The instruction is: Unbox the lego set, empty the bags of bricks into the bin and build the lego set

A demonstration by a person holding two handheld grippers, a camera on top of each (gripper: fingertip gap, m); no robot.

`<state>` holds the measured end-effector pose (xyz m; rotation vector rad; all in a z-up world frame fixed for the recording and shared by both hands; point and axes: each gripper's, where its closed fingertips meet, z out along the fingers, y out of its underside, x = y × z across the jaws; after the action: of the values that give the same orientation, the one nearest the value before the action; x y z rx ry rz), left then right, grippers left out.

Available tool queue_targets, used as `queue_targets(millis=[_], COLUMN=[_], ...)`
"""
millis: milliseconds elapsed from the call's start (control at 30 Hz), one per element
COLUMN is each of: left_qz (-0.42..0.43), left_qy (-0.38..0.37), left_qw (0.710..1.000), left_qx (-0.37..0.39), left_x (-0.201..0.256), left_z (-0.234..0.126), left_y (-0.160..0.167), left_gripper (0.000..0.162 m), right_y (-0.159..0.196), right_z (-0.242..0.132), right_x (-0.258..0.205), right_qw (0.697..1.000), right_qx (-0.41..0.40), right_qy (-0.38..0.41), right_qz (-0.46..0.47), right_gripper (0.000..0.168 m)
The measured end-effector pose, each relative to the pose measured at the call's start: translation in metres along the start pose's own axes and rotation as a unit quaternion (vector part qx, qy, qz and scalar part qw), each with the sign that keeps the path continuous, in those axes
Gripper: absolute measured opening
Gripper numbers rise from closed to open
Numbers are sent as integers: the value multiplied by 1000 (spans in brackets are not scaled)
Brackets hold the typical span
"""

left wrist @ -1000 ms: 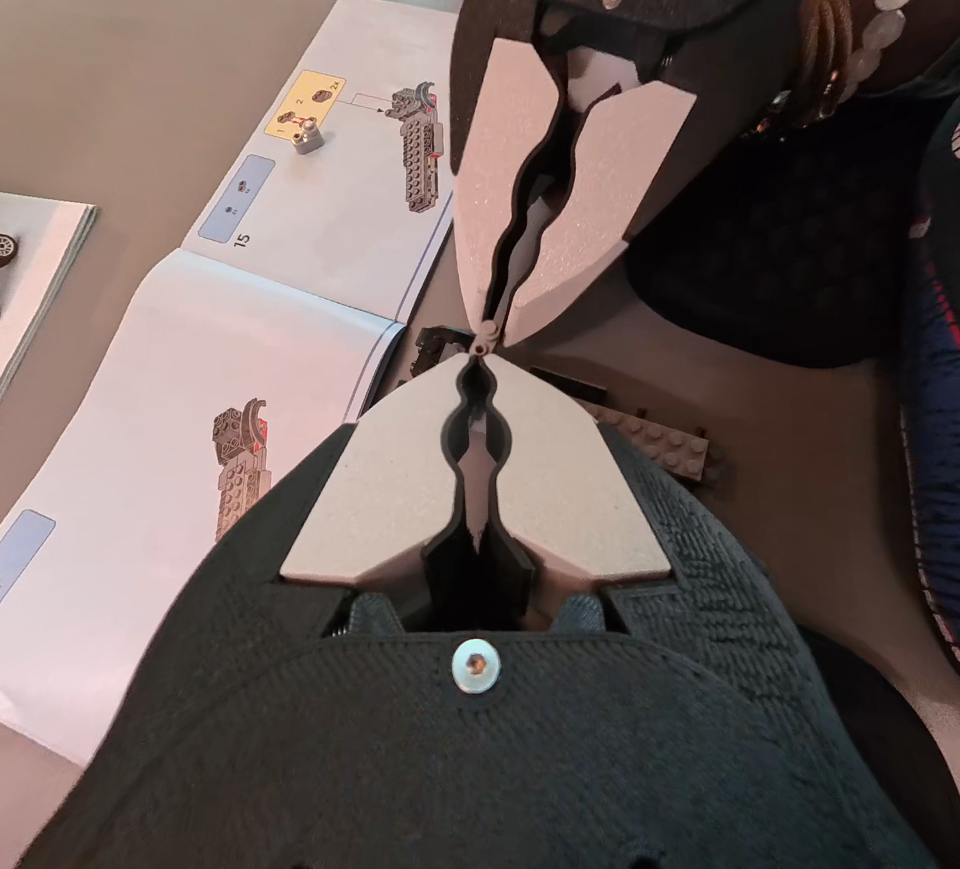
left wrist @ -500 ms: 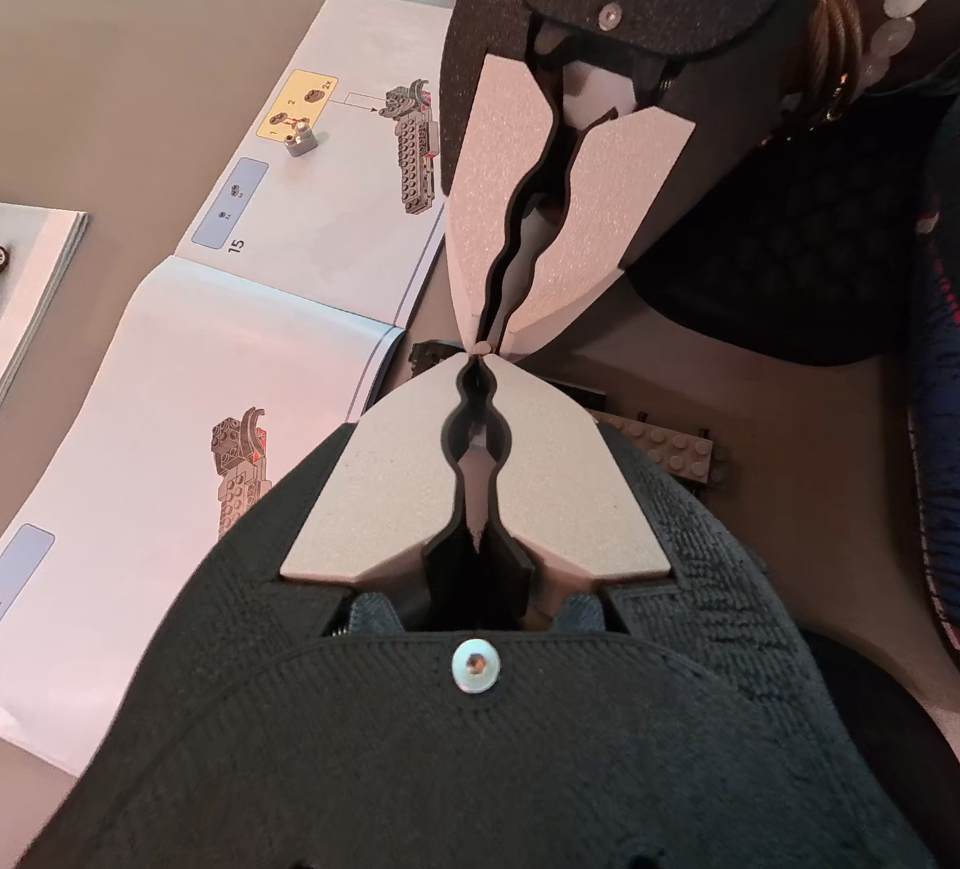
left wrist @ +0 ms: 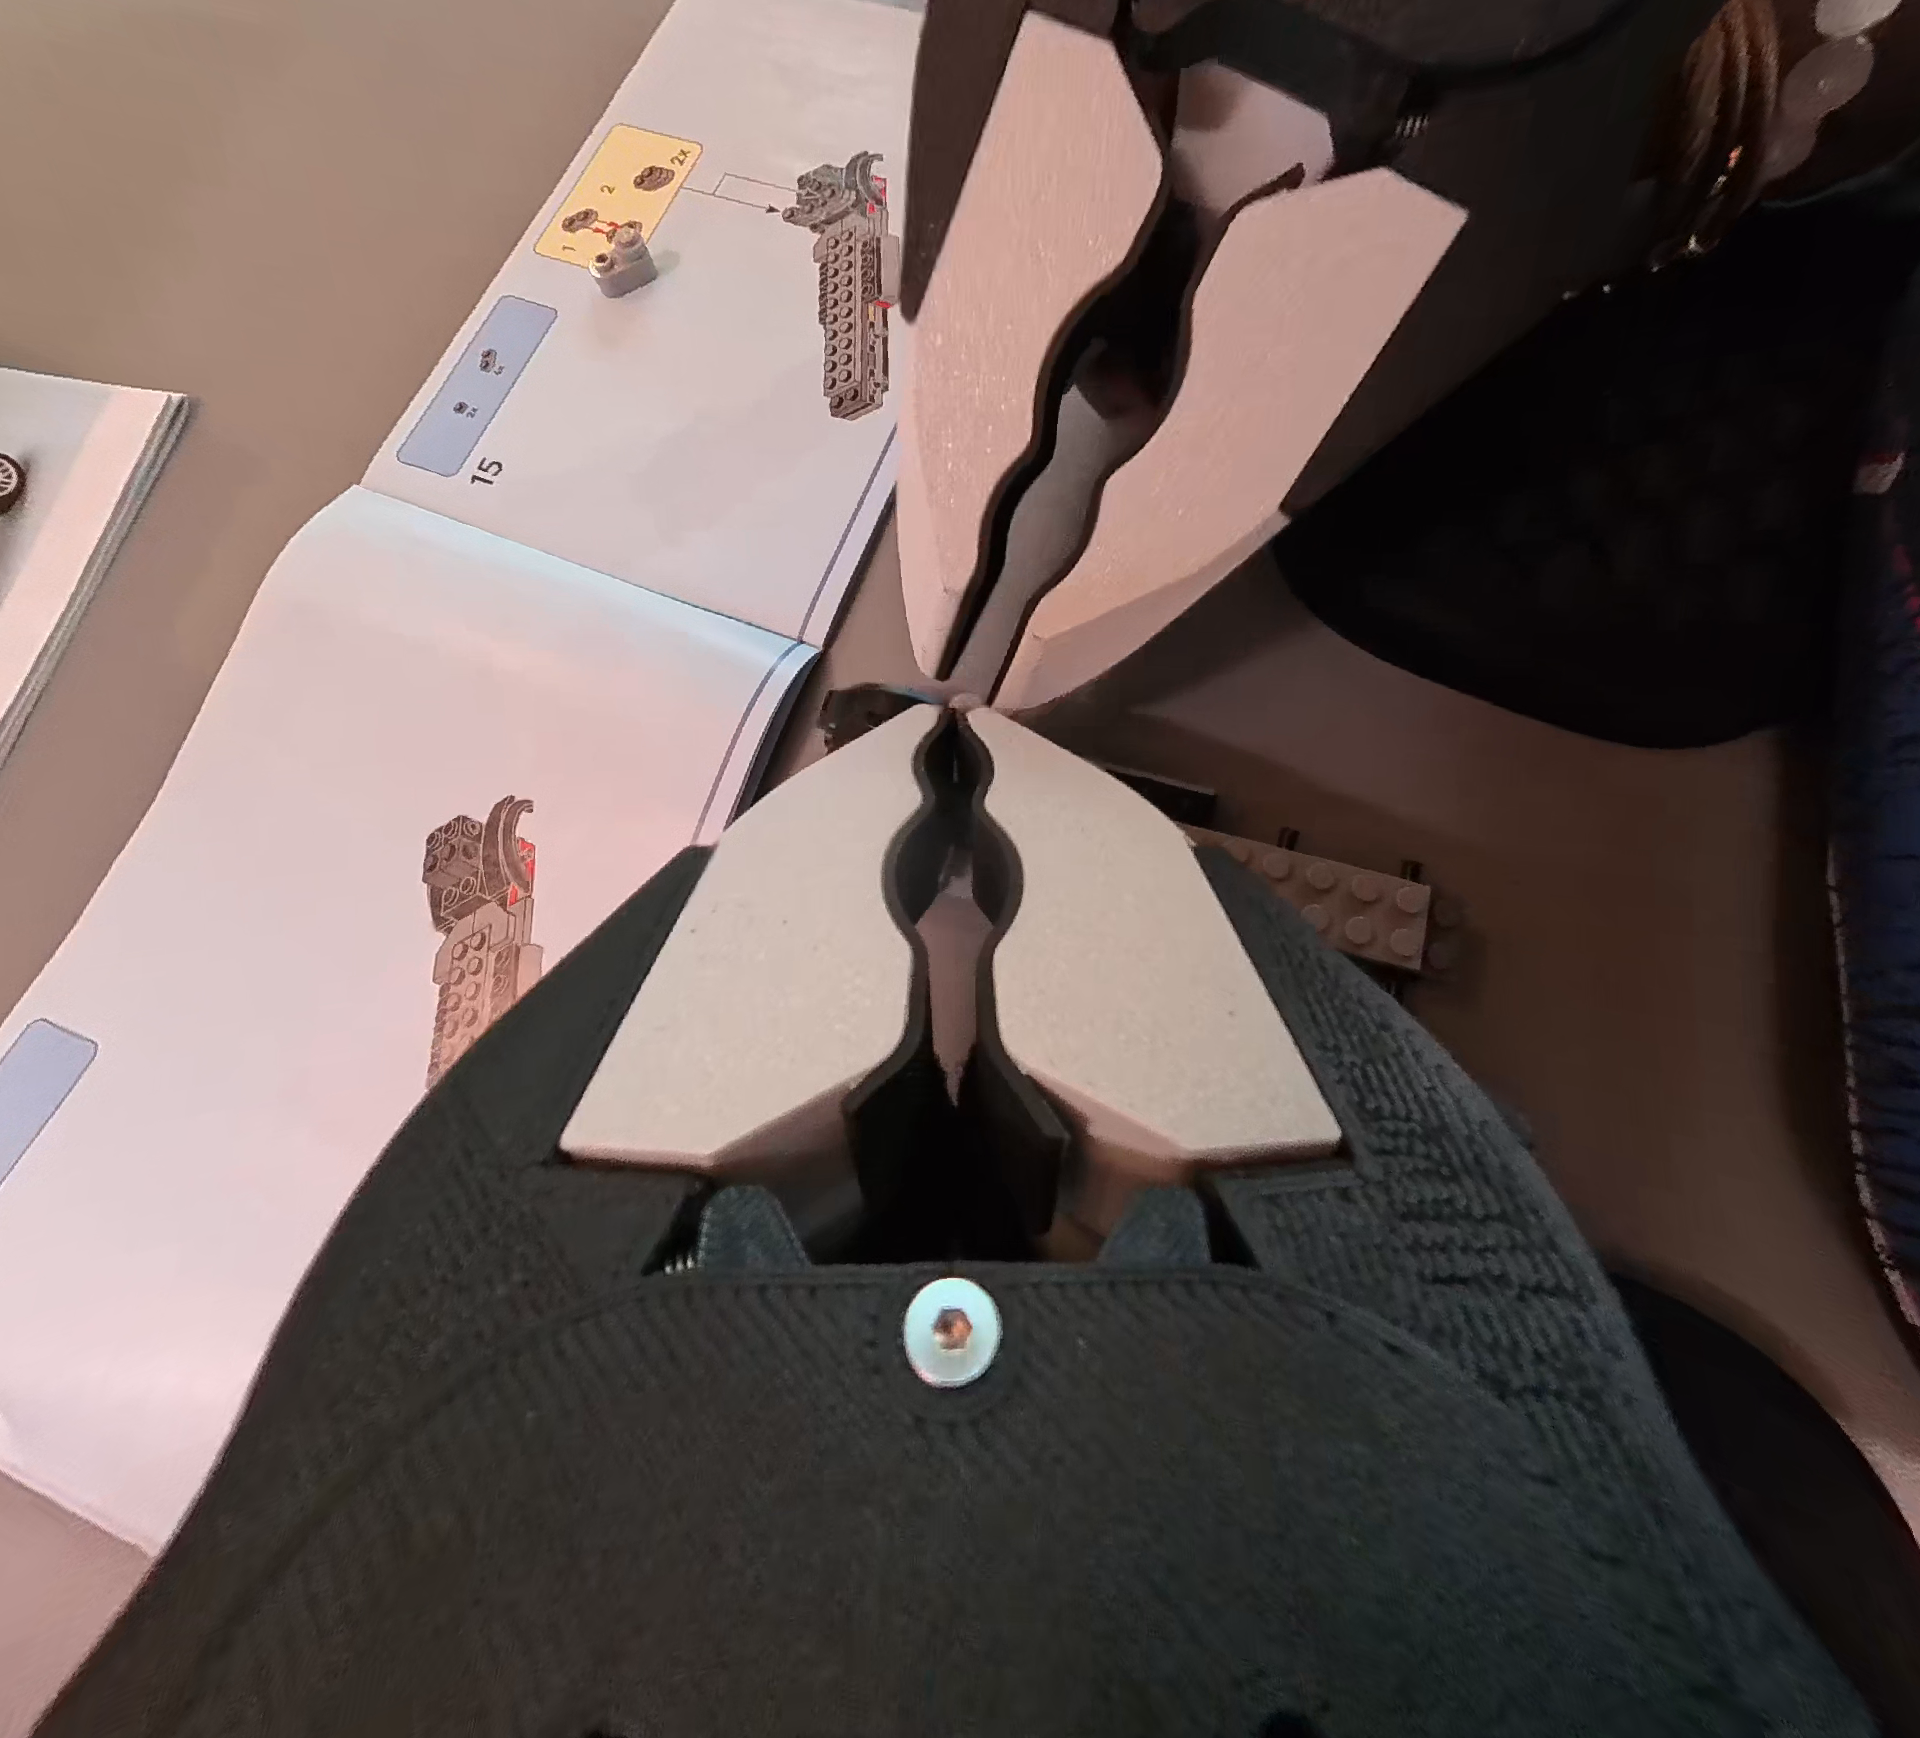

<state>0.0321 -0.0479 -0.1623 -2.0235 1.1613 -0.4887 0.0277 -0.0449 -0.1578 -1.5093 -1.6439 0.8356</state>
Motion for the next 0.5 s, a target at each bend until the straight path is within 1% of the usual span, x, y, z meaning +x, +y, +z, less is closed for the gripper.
queue_targets(millis=[167, 200, 267, 333, 433, 500], left_qz=[-8, -13, -22, -28, -33, -35], left_qy=[1, 1, 2, 2, 4, 2], left_qw=[1000, 1000, 1000, 999, 999, 999], left_qx=[4, 7, 13, 19, 24, 25], left_x=[-1, -2, -2, -3, -2, -3], left_z=[0, -1, -1, -1, -2, -2], left_y=[1, 1, 2, 2, 2, 3], left_gripper=[0, 0, 0, 0, 0, 0], right_y=[1, 2, 4, 4, 1, 1], right_z=[3, 4, 5, 7, 10, 11], right_x=[0, -1, -3, -4, -1, 0], right_qw=[1000, 1000, 1000, 1000, 1000, 999], right_qx=[-4, -8, -10, -10, -13, -18], right_qy=[-17, -19, -23, -25, -19, -21], right_qz=[4, 4, 8, 7, -9, -17], right_gripper=[4, 5, 13, 15, 8, 8])
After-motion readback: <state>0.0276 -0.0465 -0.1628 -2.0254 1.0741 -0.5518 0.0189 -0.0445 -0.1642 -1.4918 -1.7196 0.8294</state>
